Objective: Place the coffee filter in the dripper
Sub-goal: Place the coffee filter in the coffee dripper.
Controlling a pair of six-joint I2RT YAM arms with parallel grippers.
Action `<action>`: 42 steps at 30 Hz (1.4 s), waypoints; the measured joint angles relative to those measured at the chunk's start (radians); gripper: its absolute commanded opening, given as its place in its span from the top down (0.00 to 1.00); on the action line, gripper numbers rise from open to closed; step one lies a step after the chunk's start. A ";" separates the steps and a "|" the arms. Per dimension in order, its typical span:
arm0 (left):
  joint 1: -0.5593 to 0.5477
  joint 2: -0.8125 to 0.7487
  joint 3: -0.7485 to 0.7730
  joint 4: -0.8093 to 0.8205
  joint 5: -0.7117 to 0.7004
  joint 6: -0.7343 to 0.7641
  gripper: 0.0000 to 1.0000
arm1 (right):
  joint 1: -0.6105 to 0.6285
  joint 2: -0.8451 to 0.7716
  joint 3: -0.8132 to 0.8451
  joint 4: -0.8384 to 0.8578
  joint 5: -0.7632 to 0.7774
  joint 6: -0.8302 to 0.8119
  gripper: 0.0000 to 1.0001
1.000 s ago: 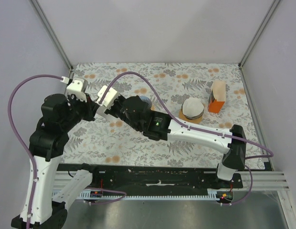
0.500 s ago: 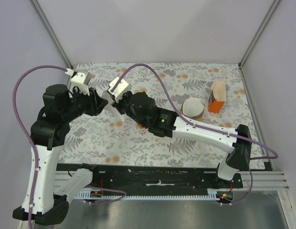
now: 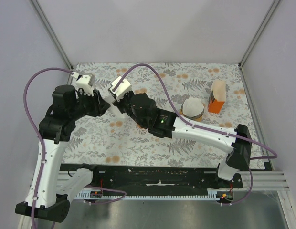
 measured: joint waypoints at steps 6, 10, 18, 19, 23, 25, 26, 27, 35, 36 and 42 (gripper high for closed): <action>0.000 -0.005 -0.002 0.000 0.000 0.010 0.98 | 0.000 0.000 0.000 0.006 0.035 -0.037 1.00; 0.000 -0.005 -0.002 0.000 0.002 0.010 0.98 | -0.007 0.000 0.001 -0.007 0.024 -0.053 0.95; 0.002 -0.004 0.011 -0.001 0.003 0.010 0.98 | -0.044 0.000 0.003 -0.074 -0.029 -0.062 0.74; 0.002 -0.004 0.016 -0.001 0.005 0.010 0.98 | -0.045 0.000 0.003 -0.079 -0.028 -0.062 0.77; 0.006 -0.004 0.029 0.000 0.013 0.010 0.98 | -0.046 0.000 0.002 -0.090 -0.017 -0.058 0.81; 0.006 -0.004 0.029 -0.001 0.018 0.010 0.98 | -0.046 0.000 0.002 -0.093 -0.017 -0.057 0.80; 0.006 -0.004 0.029 -0.001 0.021 0.010 0.98 | -0.046 0.000 0.002 -0.095 -0.019 -0.055 0.77; 0.006 -0.004 0.029 -0.002 0.024 0.010 0.98 | -0.047 0.000 0.002 -0.096 -0.021 -0.052 0.73; 0.006 -0.003 0.029 -0.001 0.040 0.010 0.98 | -0.059 0.000 0.002 -0.134 -0.108 -0.016 1.00; 0.006 -0.002 0.030 -0.001 0.043 0.010 0.98 | -0.061 0.000 0.002 -0.139 -0.107 -0.009 1.00; 0.005 0.002 0.032 -0.007 0.023 0.045 0.98 | -0.102 -0.005 -0.003 -0.163 -0.104 0.043 1.00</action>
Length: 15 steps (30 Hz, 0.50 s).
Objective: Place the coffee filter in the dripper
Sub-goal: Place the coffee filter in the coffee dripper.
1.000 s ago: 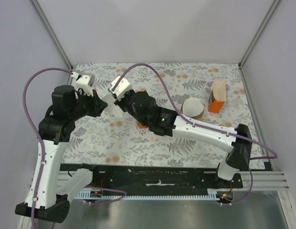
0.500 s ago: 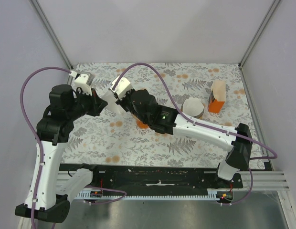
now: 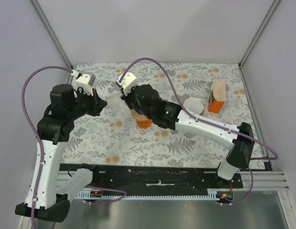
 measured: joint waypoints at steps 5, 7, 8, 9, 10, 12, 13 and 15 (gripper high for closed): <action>0.000 0.013 0.000 0.008 -0.016 0.057 0.98 | -0.048 -0.026 -0.013 -0.032 -0.024 0.029 1.00; 0.000 0.021 0.000 0.009 -0.009 0.072 0.95 | -0.051 -0.035 -0.013 -0.043 -0.039 0.029 1.00; 0.000 0.024 0.000 0.009 -0.003 0.076 0.89 | -0.051 -0.038 -0.013 -0.049 -0.045 0.029 1.00; 0.000 0.027 0.000 0.009 0.004 0.080 0.82 | -0.051 -0.040 -0.013 -0.056 -0.047 0.029 1.00; 0.000 0.031 0.000 0.009 0.010 0.085 0.74 | -0.051 -0.040 -0.013 -0.064 -0.048 0.029 1.00; 0.000 0.036 0.000 0.010 0.014 0.089 0.61 | -0.055 -0.040 -0.012 -0.085 -0.048 0.029 1.00; 0.000 0.040 0.000 0.013 0.024 0.089 0.53 | -0.058 -0.040 -0.010 -0.102 -0.048 0.029 1.00; 0.000 0.051 0.000 0.019 0.049 0.090 0.41 | -0.064 -0.040 0.002 -0.142 -0.049 0.031 1.00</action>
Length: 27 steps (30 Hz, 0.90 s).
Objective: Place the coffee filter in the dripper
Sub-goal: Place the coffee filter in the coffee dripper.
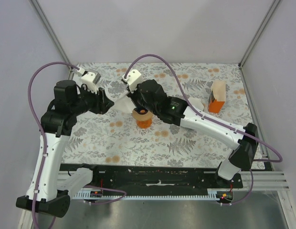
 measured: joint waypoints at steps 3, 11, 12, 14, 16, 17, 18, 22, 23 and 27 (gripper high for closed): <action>0.000 0.021 0.000 0.023 0.055 -0.003 0.29 | -0.014 0.000 0.032 -0.066 -0.002 0.013 1.00; -0.007 0.077 0.008 0.066 0.140 -0.013 0.26 | -0.091 0.006 0.138 -0.248 -0.045 0.066 1.00; -0.007 0.083 0.013 0.072 0.144 -0.015 0.26 | -0.111 0.016 0.169 -0.285 -0.060 0.077 1.00; -0.010 0.092 0.020 0.086 0.148 -0.021 0.26 | -0.147 0.042 0.229 -0.348 -0.094 0.094 1.00; -0.012 0.100 0.023 0.103 0.148 -0.031 0.26 | -0.179 0.079 0.286 -0.402 -0.121 0.105 1.00; -0.013 0.104 0.023 0.110 0.148 -0.036 0.27 | -0.191 0.096 0.303 -0.422 -0.129 0.111 1.00; -0.013 0.109 0.023 0.116 0.147 -0.042 0.28 | -0.200 0.110 0.312 -0.438 -0.137 0.115 1.00; -0.018 0.132 0.018 0.149 0.143 -0.072 0.30 | -0.217 0.177 0.319 -0.502 -0.180 0.132 1.00; -0.019 0.137 0.014 0.157 0.143 -0.080 0.31 | -0.220 0.195 0.319 -0.516 -0.188 0.136 1.00; -0.027 0.146 -0.010 0.182 0.140 -0.100 0.31 | -0.232 0.254 0.320 -0.558 -0.220 0.145 1.00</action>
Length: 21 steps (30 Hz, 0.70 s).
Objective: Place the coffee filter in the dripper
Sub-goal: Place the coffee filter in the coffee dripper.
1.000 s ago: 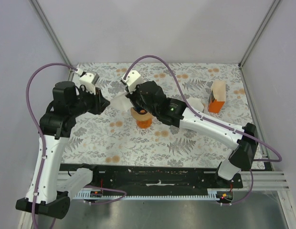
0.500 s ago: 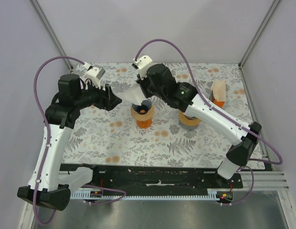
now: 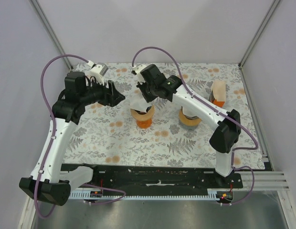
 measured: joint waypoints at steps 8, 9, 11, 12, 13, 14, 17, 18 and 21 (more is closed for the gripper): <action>-0.032 0.010 -0.085 0.045 -0.010 -0.011 0.30 | -0.019 0.032 0.005 -0.039 -0.034 0.003 1.00; -0.037 0.016 -0.092 0.049 -0.013 -0.011 0.30 | -0.019 0.033 0.007 -0.042 -0.036 0.003 1.00; -0.047 0.031 -0.100 0.059 -0.026 -0.011 0.30 | -0.019 0.036 0.010 -0.050 -0.040 0.003 1.00; -0.051 0.040 -0.104 0.067 -0.031 -0.011 0.31 | -0.019 0.038 0.011 -0.053 -0.042 0.003 0.96; -0.058 0.050 -0.107 0.076 -0.039 -0.011 0.31 | -0.019 0.042 0.014 -0.055 -0.045 0.002 0.90; -0.065 0.061 -0.109 0.084 -0.051 -0.011 0.31 | -0.019 0.047 0.018 -0.056 -0.048 0.002 0.84; -0.089 0.091 -0.112 0.113 -0.080 -0.011 0.32 | -0.019 0.061 0.020 -0.058 -0.055 0.001 0.76; -0.100 0.102 -0.112 0.126 -0.088 -0.011 0.33 | -0.019 0.065 0.020 -0.059 -0.059 0.000 0.74; -0.141 0.135 -0.112 0.163 -0.134 -0.002 0.36 | -0.019 0.070 0.020 -0.060 -0.067 -0.001 0.66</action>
